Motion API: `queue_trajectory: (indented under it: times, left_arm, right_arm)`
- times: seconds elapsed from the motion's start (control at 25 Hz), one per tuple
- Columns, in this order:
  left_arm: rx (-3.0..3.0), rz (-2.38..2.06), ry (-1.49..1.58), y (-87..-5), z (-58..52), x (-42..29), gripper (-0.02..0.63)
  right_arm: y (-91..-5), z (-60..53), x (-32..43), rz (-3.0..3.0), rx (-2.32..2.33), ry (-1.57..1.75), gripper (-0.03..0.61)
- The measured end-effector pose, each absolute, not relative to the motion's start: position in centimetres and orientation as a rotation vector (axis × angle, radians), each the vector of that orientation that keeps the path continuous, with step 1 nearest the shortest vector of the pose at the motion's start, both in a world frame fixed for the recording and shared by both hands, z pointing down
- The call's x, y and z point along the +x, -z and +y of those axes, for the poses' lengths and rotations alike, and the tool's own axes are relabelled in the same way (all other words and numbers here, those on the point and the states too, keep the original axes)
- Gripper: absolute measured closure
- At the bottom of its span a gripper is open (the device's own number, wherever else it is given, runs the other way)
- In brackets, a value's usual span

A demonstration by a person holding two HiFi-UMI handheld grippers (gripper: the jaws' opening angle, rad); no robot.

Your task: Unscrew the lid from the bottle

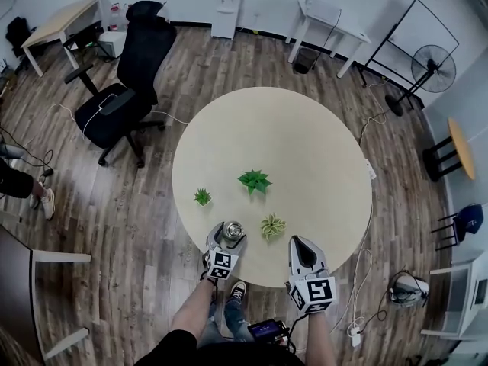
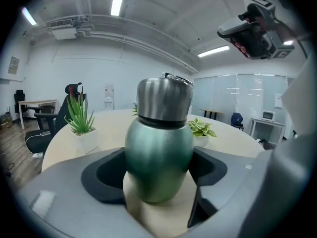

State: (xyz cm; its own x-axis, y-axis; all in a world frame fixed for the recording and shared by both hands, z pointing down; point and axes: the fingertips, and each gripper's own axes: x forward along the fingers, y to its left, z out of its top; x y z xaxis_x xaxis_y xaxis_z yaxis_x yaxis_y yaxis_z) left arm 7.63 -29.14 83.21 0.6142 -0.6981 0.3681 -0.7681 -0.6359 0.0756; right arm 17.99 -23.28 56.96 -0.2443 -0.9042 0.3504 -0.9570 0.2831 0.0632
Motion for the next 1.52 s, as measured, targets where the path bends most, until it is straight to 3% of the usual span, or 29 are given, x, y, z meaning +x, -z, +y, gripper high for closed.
queue_trajectory:
  times: [0.36, 1.08, 1.52]
  left_arm:
    - [2.618, -1.215, -0.402, -80.4, -29.4, 6.8, 0.242]
    - [2.895, -1.052, -0.429, -51.2, -27.5, 7.1, 0.242]
    - [2.905, -0.964, -0.392, -45.8, -24.5, 7.5, 0.242]
  right_arm:
    - [-56.5, -23.0, 17.5, -2.267, 1.694, -0.236, 0.574]
    - [-43.2, -22.7, 13.9, -2.688, 1.735, -0.052, 0.575]
    - [-38.4, -21.2, 13.5, -2.821, 1.731, 0.030, 0.575]
